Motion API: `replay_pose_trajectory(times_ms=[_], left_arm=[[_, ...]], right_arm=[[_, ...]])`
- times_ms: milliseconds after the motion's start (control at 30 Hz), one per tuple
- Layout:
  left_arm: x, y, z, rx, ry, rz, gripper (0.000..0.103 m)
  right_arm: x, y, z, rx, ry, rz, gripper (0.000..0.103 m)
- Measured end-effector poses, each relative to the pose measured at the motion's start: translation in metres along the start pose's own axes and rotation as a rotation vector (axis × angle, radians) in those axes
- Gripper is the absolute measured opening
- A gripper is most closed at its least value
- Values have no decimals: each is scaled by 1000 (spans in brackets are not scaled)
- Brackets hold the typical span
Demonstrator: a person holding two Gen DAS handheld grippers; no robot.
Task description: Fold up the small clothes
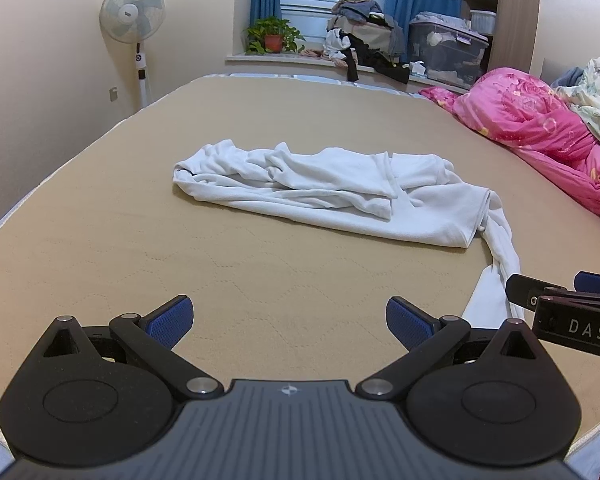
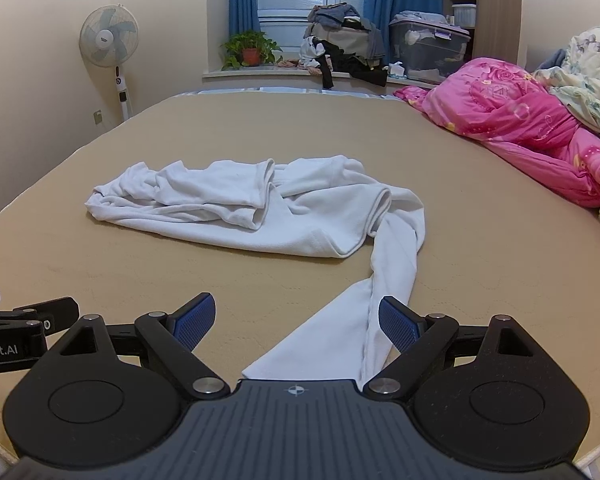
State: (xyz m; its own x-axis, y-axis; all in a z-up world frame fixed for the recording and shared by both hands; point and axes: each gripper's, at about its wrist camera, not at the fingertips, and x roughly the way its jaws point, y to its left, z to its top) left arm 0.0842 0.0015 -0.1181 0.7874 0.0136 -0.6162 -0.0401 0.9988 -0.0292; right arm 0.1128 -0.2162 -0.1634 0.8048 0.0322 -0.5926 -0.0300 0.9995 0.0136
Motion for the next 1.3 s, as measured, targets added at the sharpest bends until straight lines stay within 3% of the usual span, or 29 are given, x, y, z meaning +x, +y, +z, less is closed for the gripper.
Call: replay_pose_trajectory(times_ms=[300,467,533,700,833,1033,1167,1200,1267,1300], left_arm=[[1,0,-1,4,3,-8,103],[1,-2,-2,19,-15,-12,103],[-1,0,-2,15,-39,-54,103],[0,-2,-3,45,-63,-27,103],[10,-6,2,74,-62,2,98],[51,-9,26,-27,-20,-51,98],[96,-25,48,-34,1,-55,88],[110,-33,55,-28,-1,-47,87],[134,-44,67,-51,2,-46,87],[148,-50,74,-74,10,-50,87]], right_arm=[[2,-4,-2,6,-3,-1,89],[5,-6,-3,22,-2,-6,77],[7,-9,-3,26,2,-2,68],[18,-30,9,31,-12,-53,67],[50,-72,20,145,53,-82,67],[106,-101,18,185,211,-80,67],[133,-109,9,213,316,-52,67],[138,-110,8,216,332,-33,64],[145,-112,7,214,360,-12,43],[149,-114,7,219,373,0,24]])
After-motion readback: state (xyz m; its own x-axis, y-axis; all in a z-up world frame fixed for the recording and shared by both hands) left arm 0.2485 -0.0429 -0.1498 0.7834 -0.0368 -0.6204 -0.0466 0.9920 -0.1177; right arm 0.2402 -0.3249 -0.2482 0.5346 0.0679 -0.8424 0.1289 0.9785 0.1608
